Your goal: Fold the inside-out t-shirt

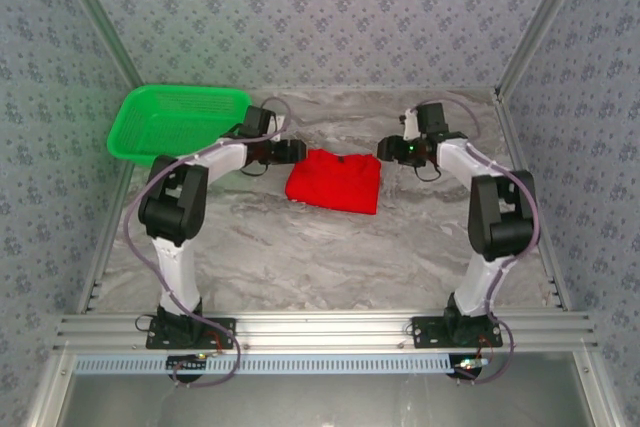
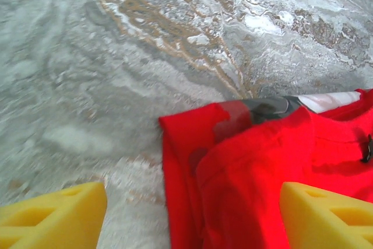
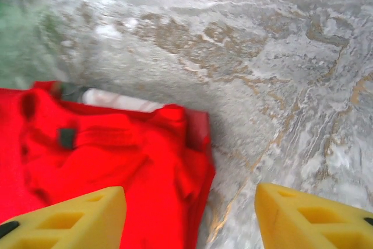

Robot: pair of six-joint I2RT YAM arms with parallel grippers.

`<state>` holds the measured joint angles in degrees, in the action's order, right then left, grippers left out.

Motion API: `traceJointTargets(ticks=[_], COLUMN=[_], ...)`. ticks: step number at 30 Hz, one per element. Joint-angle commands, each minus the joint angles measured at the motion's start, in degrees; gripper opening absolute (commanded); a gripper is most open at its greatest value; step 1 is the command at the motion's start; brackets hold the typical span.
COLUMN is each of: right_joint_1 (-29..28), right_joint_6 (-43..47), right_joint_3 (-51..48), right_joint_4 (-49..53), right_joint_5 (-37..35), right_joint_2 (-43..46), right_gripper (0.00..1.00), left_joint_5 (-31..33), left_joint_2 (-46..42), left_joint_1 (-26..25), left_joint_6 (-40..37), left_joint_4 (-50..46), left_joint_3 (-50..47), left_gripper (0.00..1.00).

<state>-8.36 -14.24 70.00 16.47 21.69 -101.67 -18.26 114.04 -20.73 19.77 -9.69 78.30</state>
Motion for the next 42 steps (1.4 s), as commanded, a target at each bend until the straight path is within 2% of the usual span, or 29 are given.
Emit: traceJointTargets(ticks=[1,3,5,13,19,24,28,32,37,42], right_joint_1=[-1.49,-2.74,-3.60,-7.74,-10.42,-11.23,-11.07,-8.30,-1.92,6.37], right_joint_6=[-3.56,-6.87,-9.35,-14.06,-16.23,-16.18,-15.55,-9.43,2.84,10.87], right_joint_3=[-6.92,-9.63,-10.83,-11.59,-10.06,-6.49,-3.78,-0.02,7.83,18.23], right_joint_4=[2.42,-0.85,-3.73,-9.49,-12.90,-13.76,-13.53,-7.22,7.66,19.01], right_joint_5=[4.77,6.98,8.31,8.07,7.31,7.23,9.01,6.44,0.60,-7.79], right_joint_2=[2.74,2.33,1.03,-4.43,-7.89,-11.06,-11.98,-10.81,-10.86,-14.66], right_gripper=[0.65,0.67,0.68,0.70,0.61,0.46,0.23,0.06,0.04,0.03], left_joint_5=[0.14,-1.63,0.18,0.25,-1.64,-2.96,-2.01,-0.12,3.14,3.29], left_joint_2=[-7.13,-9.66,-10.24,-7.19,-4.75,-3.82,-4.63,-7.46,-14.51,-21.92], left_joint_1=[-0.41,-1.25,-2.05,-2.16,-2.21,-2.18,-1.84,-0.99,-0.04,0.19], left_joint_6=[1.19,2.33,2.34,2.72,3.99,5.19,5.17,6.14,7.68,9.04], left_joint_4=[-1.42,0.19,-2.23,-2.02,1.23,3.98,3.54,2.30,0.56,-0.40], left_joint_3=[-4.51,-7.56,-8.42,-11.47,-14.72,-17.06,-16.97,-15.71,-16.53,-19.32], left_gripper=[0.78,0.77,0.74,0.54,0.45,0.41,0.44,0.62,0.68,0.69])
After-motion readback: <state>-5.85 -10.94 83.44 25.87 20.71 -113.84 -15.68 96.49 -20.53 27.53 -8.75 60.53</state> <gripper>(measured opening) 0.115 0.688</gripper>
